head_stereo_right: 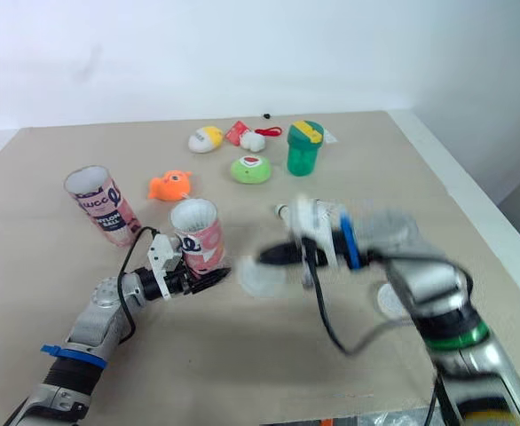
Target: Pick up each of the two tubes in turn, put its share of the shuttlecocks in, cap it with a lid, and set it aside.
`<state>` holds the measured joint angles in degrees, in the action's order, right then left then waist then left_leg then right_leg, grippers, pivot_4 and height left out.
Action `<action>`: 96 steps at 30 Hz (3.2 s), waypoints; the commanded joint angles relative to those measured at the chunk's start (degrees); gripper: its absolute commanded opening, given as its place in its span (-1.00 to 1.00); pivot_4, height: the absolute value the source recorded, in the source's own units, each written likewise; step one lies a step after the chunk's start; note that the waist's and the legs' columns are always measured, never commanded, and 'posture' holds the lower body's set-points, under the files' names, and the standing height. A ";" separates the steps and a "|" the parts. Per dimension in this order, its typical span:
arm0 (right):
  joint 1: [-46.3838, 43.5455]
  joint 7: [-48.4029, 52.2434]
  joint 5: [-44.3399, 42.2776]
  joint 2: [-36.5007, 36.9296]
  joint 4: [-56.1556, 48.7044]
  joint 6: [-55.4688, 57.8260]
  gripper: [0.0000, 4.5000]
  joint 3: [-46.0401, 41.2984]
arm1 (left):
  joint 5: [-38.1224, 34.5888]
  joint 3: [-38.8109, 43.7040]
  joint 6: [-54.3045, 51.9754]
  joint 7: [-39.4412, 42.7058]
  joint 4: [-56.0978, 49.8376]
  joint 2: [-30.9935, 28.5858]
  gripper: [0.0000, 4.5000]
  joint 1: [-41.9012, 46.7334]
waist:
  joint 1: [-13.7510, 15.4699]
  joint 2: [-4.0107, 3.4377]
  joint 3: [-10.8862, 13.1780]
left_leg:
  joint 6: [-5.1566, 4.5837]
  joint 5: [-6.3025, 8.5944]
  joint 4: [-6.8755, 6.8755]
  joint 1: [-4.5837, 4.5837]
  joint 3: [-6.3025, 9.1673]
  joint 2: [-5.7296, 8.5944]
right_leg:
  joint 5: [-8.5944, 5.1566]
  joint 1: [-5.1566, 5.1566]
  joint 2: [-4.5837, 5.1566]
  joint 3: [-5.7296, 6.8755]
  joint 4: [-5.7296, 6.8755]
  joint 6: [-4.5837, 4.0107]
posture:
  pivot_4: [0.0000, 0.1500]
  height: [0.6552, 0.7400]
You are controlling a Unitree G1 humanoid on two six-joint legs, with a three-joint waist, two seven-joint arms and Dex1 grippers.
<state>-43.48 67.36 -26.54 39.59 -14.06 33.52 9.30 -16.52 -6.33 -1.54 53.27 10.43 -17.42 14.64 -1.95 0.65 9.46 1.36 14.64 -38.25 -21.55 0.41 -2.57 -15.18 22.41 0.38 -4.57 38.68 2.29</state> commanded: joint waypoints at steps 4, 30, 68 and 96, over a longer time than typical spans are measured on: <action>-14.41 -3.51 3.58 -6.65 5.28 -1.59 -0.97 2.92 | 1.81 -2.37 -2.20 0.05 2.79 0.05 0.57 -2.56 | 0.46 0.04 -0.13 | 0.00 0.00 0.53 0.00 0.08 -0.04 | 0.01 -0.08 0.01 0.14 -0.51 -0.02 | 1.00 1.00; -17.99 -1.52 17.66 -13.95 14.66 -10.38 -0.97 12.49 | 2.79 -2.93 -2.27 -0.56 3.15 0.12 0.57 -2.16 | 0.62 0.01 -0.12 | -0.01 -0.01 0.70 -0.08 0.02 -0.03 | 0.00 0.03 0.05 0.13 -0.59 -0.03 | 1.00 1.00; -18.76 0.29 24.12 -14.04 13.98 -15.06 -0.97 12.98 | 2.83 -3.45 -2.74 0.05 3.16 -0.16 0.57 -2.09 | 0.58 -0.06 -0.15 | -0.01 -0.01 0.80 0.00 0.04 -0.04 | -0.05 0.02 0.04 0.13 -0.63 -0.08 | 1.00 1.00; -19.18 1.71 25.56 -15.27 14.58 -14.92 -0.97 15.32 | 3.29 -3.72 -2.55 0.13 4.40 1.09 0.57 -1.39 | 0.65 -0.08 -0.12 | -0.01 -0.01 0.84 -0.07 0.04 0.00 | -0.20 0.06 0.13 0.15 -0.67 -0.24 | 1.00 1.00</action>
<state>-62.85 69.47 -1.10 25.26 1.47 19.43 24.07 -15.95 -6.91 -1.37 54.03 10.20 -16.66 15.29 -1.30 0.58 9.34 1.35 14.63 -37.41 -21.62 0.45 -2.58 -15.38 22.47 0.50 -4.42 38.02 2.04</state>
